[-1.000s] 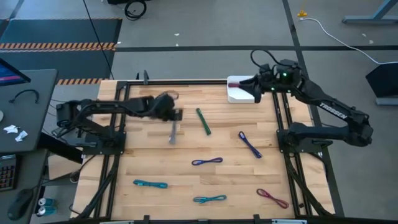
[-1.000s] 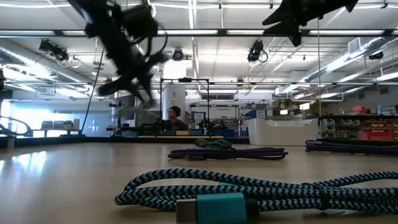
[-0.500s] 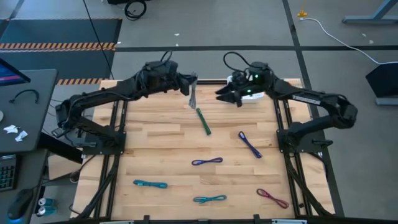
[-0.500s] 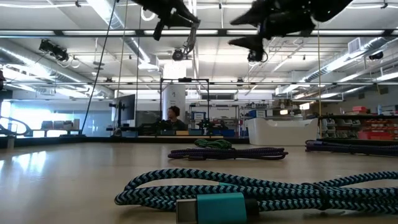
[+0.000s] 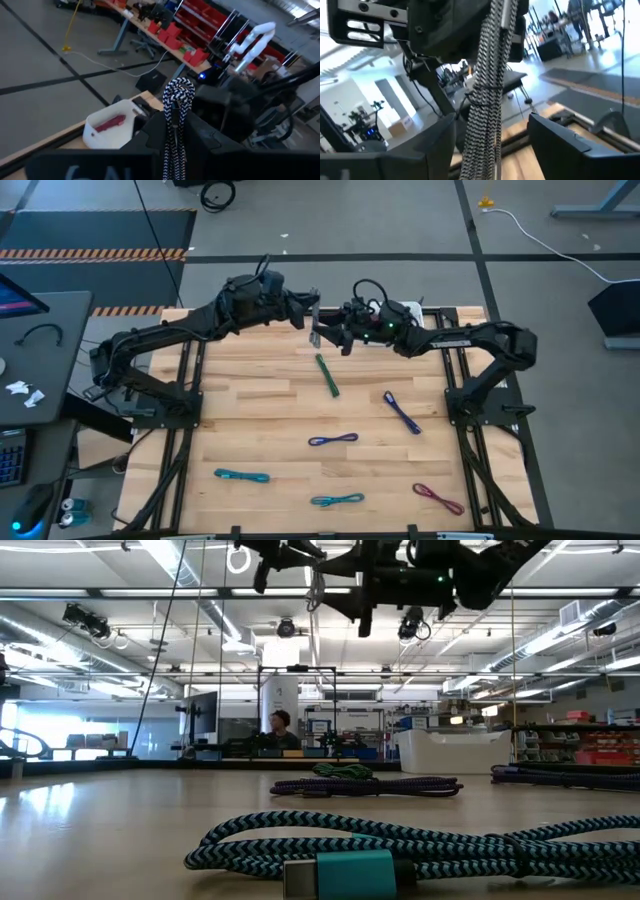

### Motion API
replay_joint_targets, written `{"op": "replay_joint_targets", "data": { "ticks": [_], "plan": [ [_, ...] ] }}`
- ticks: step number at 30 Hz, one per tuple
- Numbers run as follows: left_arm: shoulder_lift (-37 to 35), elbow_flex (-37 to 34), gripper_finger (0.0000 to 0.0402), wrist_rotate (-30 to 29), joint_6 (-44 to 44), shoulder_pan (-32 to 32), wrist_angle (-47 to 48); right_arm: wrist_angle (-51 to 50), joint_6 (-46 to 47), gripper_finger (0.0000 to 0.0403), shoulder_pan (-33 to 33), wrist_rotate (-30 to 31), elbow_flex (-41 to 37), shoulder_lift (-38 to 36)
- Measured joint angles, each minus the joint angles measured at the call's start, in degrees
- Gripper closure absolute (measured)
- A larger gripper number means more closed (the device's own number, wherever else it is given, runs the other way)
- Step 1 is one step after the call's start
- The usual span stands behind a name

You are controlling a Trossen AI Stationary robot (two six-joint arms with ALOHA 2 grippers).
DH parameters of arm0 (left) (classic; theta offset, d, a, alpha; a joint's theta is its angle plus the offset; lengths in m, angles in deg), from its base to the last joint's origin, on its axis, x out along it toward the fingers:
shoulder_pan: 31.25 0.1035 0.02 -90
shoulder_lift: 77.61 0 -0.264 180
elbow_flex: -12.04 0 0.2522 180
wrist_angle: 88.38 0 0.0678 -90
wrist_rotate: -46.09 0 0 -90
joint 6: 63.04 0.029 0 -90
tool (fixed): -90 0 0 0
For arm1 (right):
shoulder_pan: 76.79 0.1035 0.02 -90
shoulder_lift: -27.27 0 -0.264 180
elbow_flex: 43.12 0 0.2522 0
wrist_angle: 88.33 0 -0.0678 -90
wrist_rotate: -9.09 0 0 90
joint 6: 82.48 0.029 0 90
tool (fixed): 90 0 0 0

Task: Pick and place USB-C Cables
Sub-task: Put the white charger cable into the bin

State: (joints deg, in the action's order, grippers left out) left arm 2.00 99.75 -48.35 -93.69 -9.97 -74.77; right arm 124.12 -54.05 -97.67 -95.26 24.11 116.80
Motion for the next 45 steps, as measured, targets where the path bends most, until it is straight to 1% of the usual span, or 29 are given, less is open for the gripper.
{"op": "replay_joint_targets", "data": {
  "ticks": [3,6,8,11,14,15,18,21,23,26,28,29,31,34,36,39,41,45],
  "plan": [
    [0.0,0.0,0.0352,0.0,-0.1,-0.4,-1.0,4.6,-0.1,0.0176,0.0,-1.0,0.0,1.7],
    [0.0,0.0,0.0352,0.0,-0.1,-1.1,-1.2,6.1,-0.1,0.0211,0.1,-1.4,0.0,2.3],
    [0.0,0.0,0.0352,-0.1,-0.1,-1.5,-1.5,6.1,-0.2,0.0246,0.1,-1.8,0.0,2.2],
    [0.0,0.0,0.0346,-0.1,-0.1,-1.7,-1.9,5.7,-2.1,0.0311,-0.1,-2.1,0.0,1.4],
    [-0.1,0.1,0.0330,-0.1,0.1,-1.9,-2.5,3.7,-5.5,0.0375,-0.5,-2.3,0.0,-0.4],
    [-0.1,0.1,0.0320,0.1,0.9,-1.9,-2.5,2.0,-6.9,0.0383,-0.8,-2.3,0.0,-1.5],
    [-0.2,0.0,0.0285,1.5,2.8,-1.9,-1.4,-6.6,-10.8,0.0379,-2.2,-0.4,0.1,-6.5],
    [-0.5,0.0,0.0249,2.6,3.4,-1.1,-0.4,-20.8,-17.3,0.0377,-4.6,0.5,0.2,-13.0],
    [-1.3,0.0,0.0229,2.5,3.5,-0.6,1.2,-33.6,-22.1,0.0383,-7.2,0.4,0.8,-18.0],
    [-2.4,0.0,0.0208,2.5,3.9,-0.1,4.6,-56.9,-32.0,0.0383,-11.8,2.0,6.4,-23.8],
    [-3.0,0.0,0.0200,2.9,4.4,-0.2,6.8,-72.0,-40.1,0.0383,-15.3,4.9,11.4,-24.5],
    [-3.2,0.0,0.0198,3.0,4.3,-0.2,7.2,-77.9,-43.8,0.0383,-16.9,6.0,13.7,-23.9],
    [-3.4,0.0,0.0196,3.2,4.4,-0.4,7.1,-85.8,-49.8,0.0383,-20.4,6.2,17.4,-21.6],
    [-3.3,0.0,0.0202,3.1,4.4,-0.3,7.5,-93.5,-58.8,0.0383,-24.8,5.9,19.9,-16.8],
    [-3.3,0.0,0.0208,3.1,4.6,-0.3,7.4,-95.8,-64.9,0.0383,-26.7,8.4,19.8,-13.0],
    [-3.1,0.0,0.0216,3.0,6.7,-0.3,7.5,-95.4,-72.0,0.0383,-28.4,13.5,19.8,-7.4],
    [-3.1,0.0,0.0221,3.0,7.4,-0.3,7.4,-95.4,-75.5,0.0383,-29.0,15.8,19.8,-3.5],
    [-3.1,0.0,0.0228,3.0,7.3,-0.4,7.4,-95.5,-80.5,0.0381,-29.9,17.6,19.8,3.0]
  ]
}}
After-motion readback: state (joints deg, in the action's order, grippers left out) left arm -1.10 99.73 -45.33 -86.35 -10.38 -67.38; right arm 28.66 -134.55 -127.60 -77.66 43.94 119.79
